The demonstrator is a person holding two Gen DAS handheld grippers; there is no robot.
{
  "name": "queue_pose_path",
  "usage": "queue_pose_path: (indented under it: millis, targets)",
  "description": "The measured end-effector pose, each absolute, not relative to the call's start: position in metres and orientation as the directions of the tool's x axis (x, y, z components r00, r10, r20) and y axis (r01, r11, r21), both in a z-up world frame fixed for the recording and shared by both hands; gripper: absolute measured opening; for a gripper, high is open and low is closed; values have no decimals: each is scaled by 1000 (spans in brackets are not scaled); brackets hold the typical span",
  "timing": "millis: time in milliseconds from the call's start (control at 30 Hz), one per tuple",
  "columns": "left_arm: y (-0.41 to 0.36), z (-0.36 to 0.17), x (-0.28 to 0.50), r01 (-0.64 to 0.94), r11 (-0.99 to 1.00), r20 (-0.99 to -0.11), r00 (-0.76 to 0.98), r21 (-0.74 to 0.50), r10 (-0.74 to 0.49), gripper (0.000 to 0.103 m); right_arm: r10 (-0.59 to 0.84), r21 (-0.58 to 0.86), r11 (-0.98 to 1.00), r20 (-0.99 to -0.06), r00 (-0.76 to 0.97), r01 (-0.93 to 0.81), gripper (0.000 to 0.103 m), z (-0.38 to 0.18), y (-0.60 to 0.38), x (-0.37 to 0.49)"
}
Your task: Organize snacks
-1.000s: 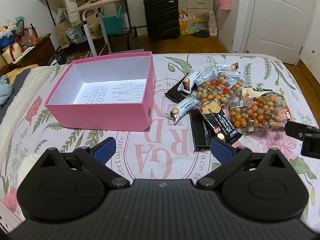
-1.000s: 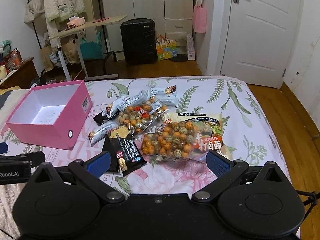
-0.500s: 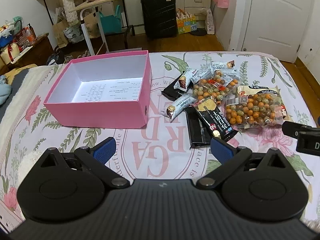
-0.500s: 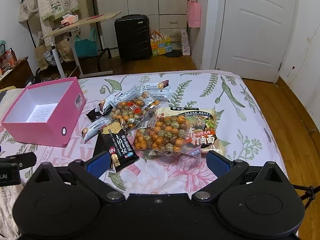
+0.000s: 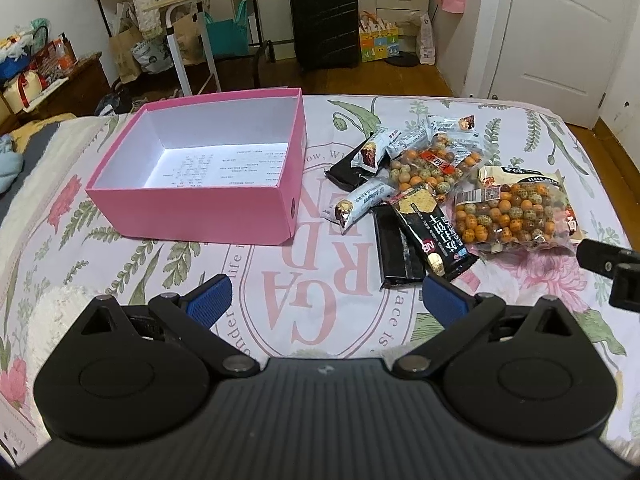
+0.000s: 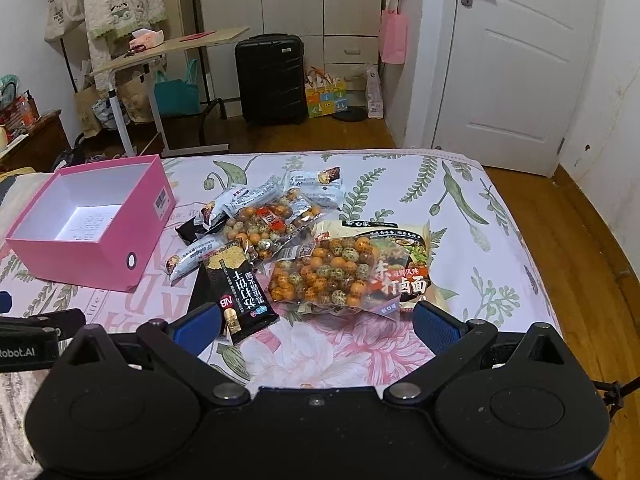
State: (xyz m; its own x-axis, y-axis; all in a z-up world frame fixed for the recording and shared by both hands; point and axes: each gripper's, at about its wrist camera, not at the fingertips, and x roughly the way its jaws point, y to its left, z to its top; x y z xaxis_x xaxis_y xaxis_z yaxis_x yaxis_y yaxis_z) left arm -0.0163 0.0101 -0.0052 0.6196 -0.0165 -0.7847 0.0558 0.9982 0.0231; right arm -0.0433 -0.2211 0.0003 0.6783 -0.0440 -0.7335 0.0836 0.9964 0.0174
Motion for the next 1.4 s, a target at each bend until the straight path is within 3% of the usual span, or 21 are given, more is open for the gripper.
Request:
queue_pose_path:
  millis: [567, 700, 933, 1067, 1133, 1267, 1400]
  targets:
    - [7, 1, -17, 102, 995, -772, 632, -6, -69, 100, -43, 7, 998, -728, 685, 70, 103, -5, -224, -42]
    - [11, 12, -6, 127, 990, -759, 638, -67, -133, 99, 41, 37, 999, -686, 727, -21, 101, -4, -220, -34]
    - [8, 8, 45, 142, 986, -747, 645, -91, -162, 88, 268, 16, 937, -676, 686, -350, 78, -34, -195, -1]
    - [1, -29, 79, 160, 966, -750, 608, -206, -260, 77, 330, 16, 896, -695, 639, -444, 69, -75, -182, 20]
    - [-4, -55, 98, 167, 949, -769, 558, -266, -313, 72, 318, -1, 889, -718, 619, -457, 54, -94, -178, 32]
    - [-18, -104, 127, 164, 938, -805, 482, -306, -347, 62, 274, -54, 879, -757, 594, -475, 53, -122, -177, 52]
    - [-23, -135, 141, 179, 896, -777, 448, -406, -442, 52, 291, -44, 865, -767, 572, -500, 57, -136, -177, 61]
